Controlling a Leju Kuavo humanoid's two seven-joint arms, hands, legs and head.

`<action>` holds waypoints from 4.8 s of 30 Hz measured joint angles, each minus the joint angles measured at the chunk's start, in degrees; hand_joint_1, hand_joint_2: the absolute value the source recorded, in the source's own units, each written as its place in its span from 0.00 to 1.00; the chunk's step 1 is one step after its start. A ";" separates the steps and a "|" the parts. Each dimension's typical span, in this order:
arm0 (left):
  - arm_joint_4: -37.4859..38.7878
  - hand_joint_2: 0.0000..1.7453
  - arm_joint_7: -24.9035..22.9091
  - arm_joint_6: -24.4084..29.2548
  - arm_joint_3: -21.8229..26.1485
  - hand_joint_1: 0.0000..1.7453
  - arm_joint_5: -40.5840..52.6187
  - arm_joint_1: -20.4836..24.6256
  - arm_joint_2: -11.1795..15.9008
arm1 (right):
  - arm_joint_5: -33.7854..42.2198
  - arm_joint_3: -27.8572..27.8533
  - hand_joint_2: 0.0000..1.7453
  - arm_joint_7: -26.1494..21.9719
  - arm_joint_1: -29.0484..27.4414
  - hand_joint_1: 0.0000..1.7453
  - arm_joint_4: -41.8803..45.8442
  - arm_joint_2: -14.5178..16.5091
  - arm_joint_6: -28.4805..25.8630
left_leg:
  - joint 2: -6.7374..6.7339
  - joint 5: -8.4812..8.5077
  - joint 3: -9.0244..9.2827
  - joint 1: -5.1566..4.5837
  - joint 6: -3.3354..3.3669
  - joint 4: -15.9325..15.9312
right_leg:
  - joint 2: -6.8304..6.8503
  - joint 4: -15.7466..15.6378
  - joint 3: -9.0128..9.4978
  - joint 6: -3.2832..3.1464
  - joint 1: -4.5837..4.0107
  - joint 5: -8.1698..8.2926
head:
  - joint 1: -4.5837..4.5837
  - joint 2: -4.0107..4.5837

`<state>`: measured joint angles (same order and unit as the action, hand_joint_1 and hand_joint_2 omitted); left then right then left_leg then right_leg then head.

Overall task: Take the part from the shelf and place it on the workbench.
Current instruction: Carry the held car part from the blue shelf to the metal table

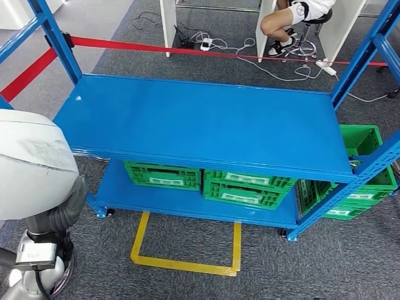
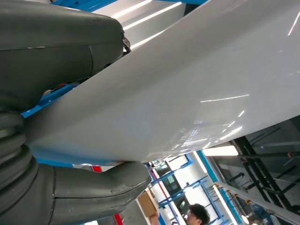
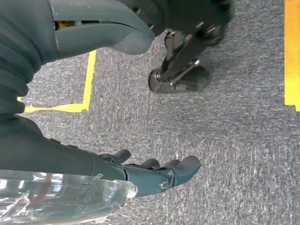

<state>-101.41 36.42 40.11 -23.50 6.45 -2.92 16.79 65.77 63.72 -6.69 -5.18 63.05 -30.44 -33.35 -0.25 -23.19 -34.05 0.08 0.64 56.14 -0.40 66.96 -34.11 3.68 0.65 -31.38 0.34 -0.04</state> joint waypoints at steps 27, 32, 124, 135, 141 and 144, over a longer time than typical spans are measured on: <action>-0.03 1.00 -0.15 0.02 0.55 1.00 1.34 -0.57 0.03 | -3.22 0.62 1.00 -2.33 0.98 0.00 -0.26 0.01 -1.19 | 0.19 -1.95 3.04 -0.27 0.60 -1.31 | 0.00 5.62 -6.36 -0.03 -0.10 -1.59 | 0.21 0.00; -0.03 1.00 -0.16 0.02 0.63 1.00 1.46 -0.74 -0.09 | -4.30 0.52 1.00 -2.60 1.09 0.00 -0.23 -0.01 -1.62 | 0.20 -0.53 1.35 -0.71 0.38 -1.21 | 0.04 -5.19 3.22 -1.34 -0.63 3.18 | 0.24 0.00; -1.66 1.00 0.84 0.07 4.38 1.00 -0.15 -2.16 -4.03 | -10.08 -0.96 1.00 -0.67 -1.82 0.00 3.53 -0.86 -4.02 | 4.72 -0.46 1.07 -0.13 -0.25 -0.39 | -1.96 -3.52 0.57 -1.28 0.21 2.36 | 0.96 0.00; -4.09 1.00 1.53 0.07 4.70 1.00 -1.23 -3.80 -3.27 | -8.49 -0.36 1.00 -1.57 -1.86 0.00 3.60 -0.86 -3.46 | 1.04 -7.70 -7.92 0.23 -3.32 16.00 | 1.28 -9.39 3.39 -3.34 0.27 4.17 | 1.67 0.01; -4.80 1.00 1.65 0.07 5.09 1.00 -1.04 -3.86 -3.55 | -8.05 0.20 1.00 -1.81 -1.42 0.00 3.60 -0.86 -3.50 | -2.91 -0.65 0.34 0.05 -2.83 1.14 | 5.06 -9.25 3.92 -2.40 -0.14 3.43 | 1.69 0.00; -4.92 1.00 1.72 0.07 5.16 1.00 -1.15 -4.01 -3.62 | -7.93 0.43 1.00 -1.87 -1.22 0.00 3.60 -0.85 -3.57 | -1.81 -0.49 0.65 -0.19 -1.75 -0.21 | 6.39 -9.45 4.29 -1.51 -0.18 3.07 | 1.70 0.00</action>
<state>-106.32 38.14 40.17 -18.34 5.29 -6.93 13.17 57.84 64.15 -8.56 -6.40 66.65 -31.29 -36.93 -2.05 -23.68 -33.40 -0.11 -1.11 55.93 5.99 57.51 -29.83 2.17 0.47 -28.31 2.04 -0.04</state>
